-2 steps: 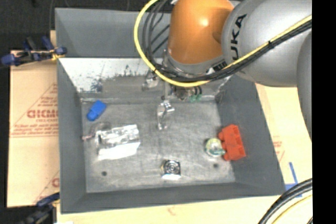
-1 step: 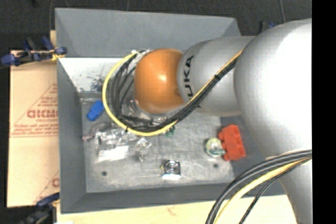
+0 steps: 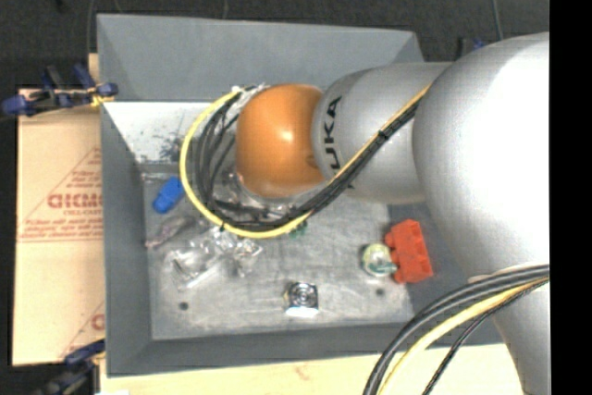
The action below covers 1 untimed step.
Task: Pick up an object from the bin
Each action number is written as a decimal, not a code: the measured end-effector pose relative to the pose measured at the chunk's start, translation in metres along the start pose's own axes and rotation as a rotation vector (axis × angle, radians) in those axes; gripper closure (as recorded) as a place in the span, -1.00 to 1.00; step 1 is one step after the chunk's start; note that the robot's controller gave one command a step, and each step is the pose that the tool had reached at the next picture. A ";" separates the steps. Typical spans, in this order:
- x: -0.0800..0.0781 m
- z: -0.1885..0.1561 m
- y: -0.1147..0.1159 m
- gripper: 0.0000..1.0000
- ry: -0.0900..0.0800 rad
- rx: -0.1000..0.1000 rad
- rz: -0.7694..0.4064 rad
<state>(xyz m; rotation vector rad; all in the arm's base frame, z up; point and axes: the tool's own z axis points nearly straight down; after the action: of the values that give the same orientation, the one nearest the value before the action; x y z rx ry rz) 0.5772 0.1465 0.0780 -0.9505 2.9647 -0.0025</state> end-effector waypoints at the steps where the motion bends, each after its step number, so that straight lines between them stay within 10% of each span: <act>1: -0.015 -0.108 0.009 1.00 0.019 -0.006 -0.010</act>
Offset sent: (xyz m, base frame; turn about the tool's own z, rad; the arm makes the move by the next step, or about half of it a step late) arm 0.0011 0.0168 0.1042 -0.0156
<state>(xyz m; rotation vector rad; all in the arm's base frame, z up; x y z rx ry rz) 0.5808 0.1620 0.1865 -0.9713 2.9789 -0.0032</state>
